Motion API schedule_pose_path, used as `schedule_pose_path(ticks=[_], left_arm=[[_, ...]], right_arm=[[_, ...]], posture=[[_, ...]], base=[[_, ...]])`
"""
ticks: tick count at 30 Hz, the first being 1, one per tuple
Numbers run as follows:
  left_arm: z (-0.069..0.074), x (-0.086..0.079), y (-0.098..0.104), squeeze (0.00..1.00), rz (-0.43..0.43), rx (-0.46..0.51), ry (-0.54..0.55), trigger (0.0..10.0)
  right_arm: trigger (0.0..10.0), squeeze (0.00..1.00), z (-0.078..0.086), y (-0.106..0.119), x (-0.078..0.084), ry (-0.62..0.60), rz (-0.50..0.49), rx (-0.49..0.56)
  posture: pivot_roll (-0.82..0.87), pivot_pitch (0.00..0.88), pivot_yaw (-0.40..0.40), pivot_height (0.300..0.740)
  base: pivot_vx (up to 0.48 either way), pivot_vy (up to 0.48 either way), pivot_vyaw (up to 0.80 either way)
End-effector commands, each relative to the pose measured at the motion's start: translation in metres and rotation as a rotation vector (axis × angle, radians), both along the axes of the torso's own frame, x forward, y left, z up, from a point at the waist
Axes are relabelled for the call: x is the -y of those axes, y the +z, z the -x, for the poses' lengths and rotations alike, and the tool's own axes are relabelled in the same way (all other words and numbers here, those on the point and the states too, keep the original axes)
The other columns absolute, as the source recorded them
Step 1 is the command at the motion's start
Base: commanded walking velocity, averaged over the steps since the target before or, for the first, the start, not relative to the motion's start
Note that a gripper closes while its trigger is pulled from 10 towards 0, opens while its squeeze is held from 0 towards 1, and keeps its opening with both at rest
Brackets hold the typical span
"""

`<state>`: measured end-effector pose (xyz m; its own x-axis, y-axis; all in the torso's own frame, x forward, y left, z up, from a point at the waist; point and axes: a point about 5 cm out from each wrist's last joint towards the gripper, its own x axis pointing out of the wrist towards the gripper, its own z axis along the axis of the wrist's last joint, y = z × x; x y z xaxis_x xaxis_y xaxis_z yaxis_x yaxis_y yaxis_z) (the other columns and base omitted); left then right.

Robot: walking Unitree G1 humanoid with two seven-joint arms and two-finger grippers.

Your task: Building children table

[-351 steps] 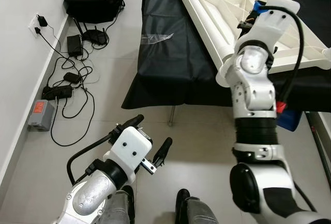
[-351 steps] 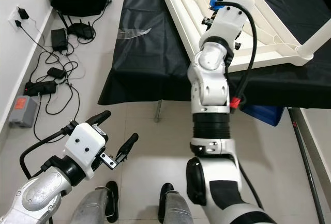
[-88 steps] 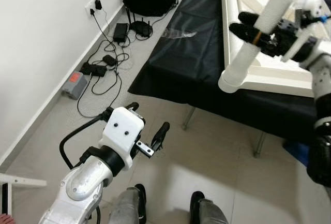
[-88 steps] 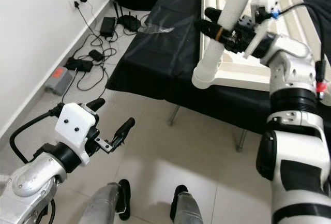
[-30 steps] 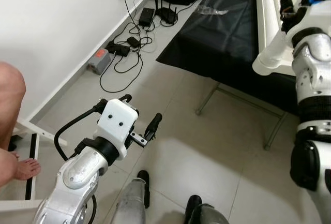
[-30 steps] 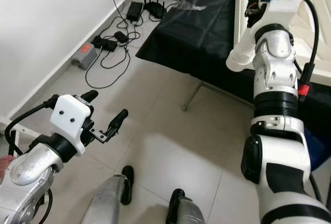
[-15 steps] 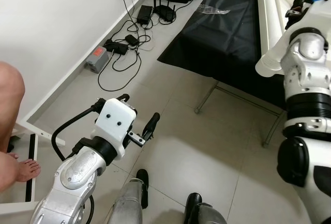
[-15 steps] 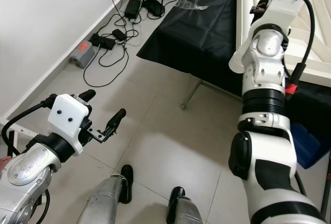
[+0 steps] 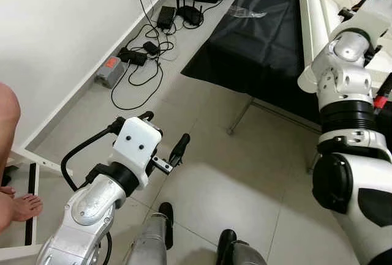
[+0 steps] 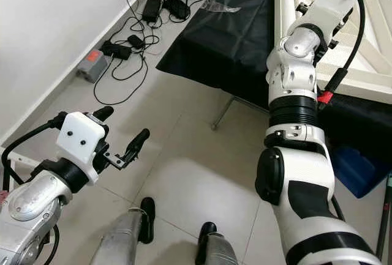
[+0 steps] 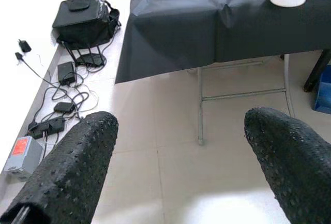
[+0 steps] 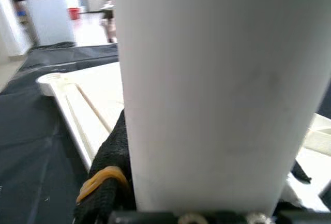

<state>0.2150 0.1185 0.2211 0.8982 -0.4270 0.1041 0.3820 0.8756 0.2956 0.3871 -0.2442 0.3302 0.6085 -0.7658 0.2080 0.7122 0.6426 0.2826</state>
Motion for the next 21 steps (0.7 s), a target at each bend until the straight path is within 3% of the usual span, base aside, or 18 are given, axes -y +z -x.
schedule_pose_path(ticks=[1, 14, 21], left_arm=[[0.003, 0.002, -0.001, 0.00, -0.001, -0.009, -0.008, 10.0], [0.003, 0.001, 0.000, 0.00, -0.003, -0.005, -0.003, 10.0], [0.003, 0.001, 0.000, 0.00, -0.002, -0.003, 0.003, 10.0]], right_arm=[[10.0, 0.00, 0.000, -0.060, 0.009, -0.131, -0.120, -0.219], [10.0, 0.00, 0.006, -0.056, 0.004, -0.326, -0.232, -0.167], [10.0, 0.00, 0.004, -0.052, -0.003, -0.315, -0.239, -0.150]], posture=[[0.23, 0.367, -0.025, 0.740], [0.24, 0.373, -0.031, 0.740], [0.24, 0.375, -0.035, 0.740]], base=[[0.000, 0.000, 0.00], [0.000, 0.000, 0.00], [0.000, 0.000, 0.00]])
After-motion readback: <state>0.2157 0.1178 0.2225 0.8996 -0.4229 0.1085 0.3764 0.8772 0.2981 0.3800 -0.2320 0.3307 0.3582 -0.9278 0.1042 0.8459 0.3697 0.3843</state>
